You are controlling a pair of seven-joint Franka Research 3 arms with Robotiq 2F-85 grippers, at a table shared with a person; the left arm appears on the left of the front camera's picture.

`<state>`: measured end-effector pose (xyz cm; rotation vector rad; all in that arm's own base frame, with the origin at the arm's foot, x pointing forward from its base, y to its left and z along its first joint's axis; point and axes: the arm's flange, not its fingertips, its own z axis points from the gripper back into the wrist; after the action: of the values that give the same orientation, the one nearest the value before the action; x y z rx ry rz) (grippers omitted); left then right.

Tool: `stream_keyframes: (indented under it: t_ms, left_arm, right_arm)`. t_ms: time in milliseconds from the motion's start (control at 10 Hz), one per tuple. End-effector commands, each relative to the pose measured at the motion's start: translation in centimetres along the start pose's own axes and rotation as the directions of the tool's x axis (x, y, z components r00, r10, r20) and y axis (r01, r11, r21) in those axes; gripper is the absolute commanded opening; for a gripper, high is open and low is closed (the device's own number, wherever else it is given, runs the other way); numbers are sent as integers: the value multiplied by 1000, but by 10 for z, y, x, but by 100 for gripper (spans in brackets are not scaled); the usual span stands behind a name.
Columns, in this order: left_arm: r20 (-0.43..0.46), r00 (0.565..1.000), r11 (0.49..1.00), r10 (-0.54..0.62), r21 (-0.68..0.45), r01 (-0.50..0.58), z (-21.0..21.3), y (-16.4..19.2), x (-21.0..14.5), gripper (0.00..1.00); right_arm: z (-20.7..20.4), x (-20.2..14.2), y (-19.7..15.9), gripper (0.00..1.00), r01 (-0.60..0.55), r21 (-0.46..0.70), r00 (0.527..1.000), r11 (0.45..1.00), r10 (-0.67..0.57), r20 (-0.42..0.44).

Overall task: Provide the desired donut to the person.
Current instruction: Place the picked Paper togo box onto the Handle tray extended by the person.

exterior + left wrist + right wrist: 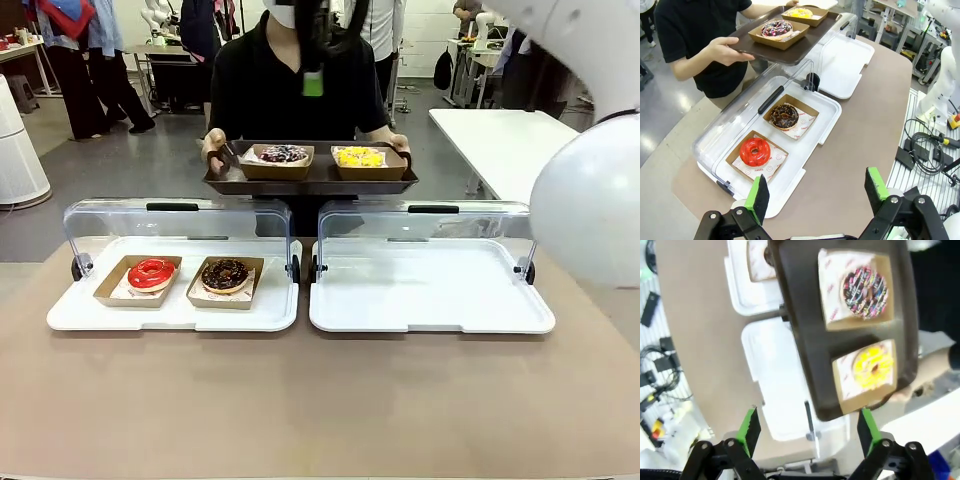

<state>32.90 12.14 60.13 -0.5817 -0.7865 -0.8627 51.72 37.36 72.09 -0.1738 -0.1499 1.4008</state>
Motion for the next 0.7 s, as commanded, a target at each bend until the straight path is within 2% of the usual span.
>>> stream_keyframes:
  t_ms: [0, 300, 500, 600]
  left_arm:
    - [7, 1000, 1000, 0, -6, 0, 0, -1, 1, 100]
    - [7, 1000, 1000, 0, -6, 0, 0, -1, 1, 100]
    - [7, 1000, 1000, 0, -6, 0, 0, -1, 1, 100]
    - [7, 1000, 1000, 0, -6, 0, 0, -1, 1, 100]
  right_arm:
    - [-66, -88, 71, 100, 30, 43, 999, 999, -28, -43]
    - [-84, -142, 92, 100, 114, 75, 985, 991, -103, -138]
    - [-100, -176, 105, 100, 192, 104, 938, 976, -152, -312]
    - [-102, -190, 110, 100, 211, 102, 927, 972, -166, -338]
